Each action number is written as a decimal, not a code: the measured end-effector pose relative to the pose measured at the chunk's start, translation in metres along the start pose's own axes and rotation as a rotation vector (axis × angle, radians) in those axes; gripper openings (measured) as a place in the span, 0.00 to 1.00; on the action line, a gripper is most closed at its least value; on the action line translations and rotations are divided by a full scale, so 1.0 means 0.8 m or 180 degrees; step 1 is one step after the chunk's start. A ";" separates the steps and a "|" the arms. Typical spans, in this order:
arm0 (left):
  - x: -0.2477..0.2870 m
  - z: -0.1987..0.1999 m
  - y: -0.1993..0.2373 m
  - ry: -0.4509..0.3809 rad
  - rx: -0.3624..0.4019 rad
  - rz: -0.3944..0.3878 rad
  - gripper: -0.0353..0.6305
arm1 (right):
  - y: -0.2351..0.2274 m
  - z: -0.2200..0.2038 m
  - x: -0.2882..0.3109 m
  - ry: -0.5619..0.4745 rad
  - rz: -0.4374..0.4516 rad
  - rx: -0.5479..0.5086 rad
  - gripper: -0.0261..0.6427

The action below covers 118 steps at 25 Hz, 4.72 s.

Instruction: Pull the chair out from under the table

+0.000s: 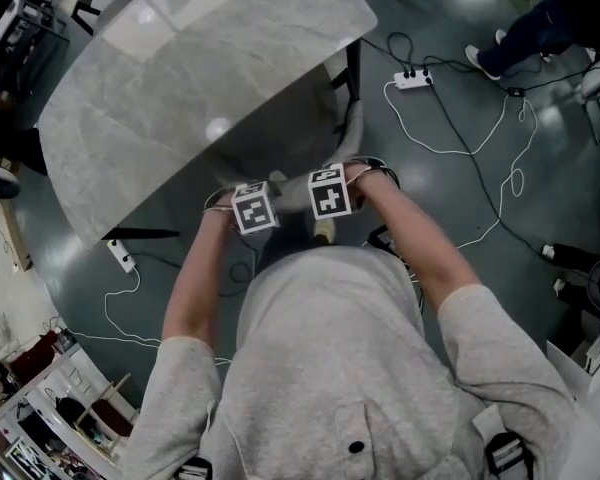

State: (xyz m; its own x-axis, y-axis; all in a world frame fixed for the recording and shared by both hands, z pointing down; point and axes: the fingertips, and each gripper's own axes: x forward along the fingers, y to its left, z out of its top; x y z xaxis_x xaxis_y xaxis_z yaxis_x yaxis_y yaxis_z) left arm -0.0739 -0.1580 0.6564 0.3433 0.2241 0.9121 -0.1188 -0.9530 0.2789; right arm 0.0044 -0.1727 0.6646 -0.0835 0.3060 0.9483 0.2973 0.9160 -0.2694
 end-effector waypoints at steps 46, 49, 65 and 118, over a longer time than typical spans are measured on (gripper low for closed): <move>0.042 0.004 -0.144 0.0014 0.0118 -0.0023 0.29 | 0.150 0.004 0.040 0.0070 0.0036 0.0100 0.27; 0.045 0.004 -0.150 0.0012 0.0135 -0.0012 0.29 | 0.156 0.004 0.044 0.0075 0.0034 0.0114 0.27; 0.057 0.001 -0.190 0.0029 0.0181 -0.0016 0.29 | 0.197 0.010 0.057 0.0047 -0.0006 0.0188 0.27; 0.098 -0.008 -0.321 0.0017 0.0277 0.0008 0.29 | 0.331 0.027 0.101 0.0017 -0.0053 0.0334 0.27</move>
State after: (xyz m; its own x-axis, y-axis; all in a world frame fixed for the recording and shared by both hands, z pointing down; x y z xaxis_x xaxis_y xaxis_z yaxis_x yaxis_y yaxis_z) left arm -0.0226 0.1061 0.6583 0.3382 0.2226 0.9144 -0.0380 -0.9676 0.2496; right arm 0.0556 0.1003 0.6664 -0.0825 0.2895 0.9536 0.1947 0.9431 -0.2695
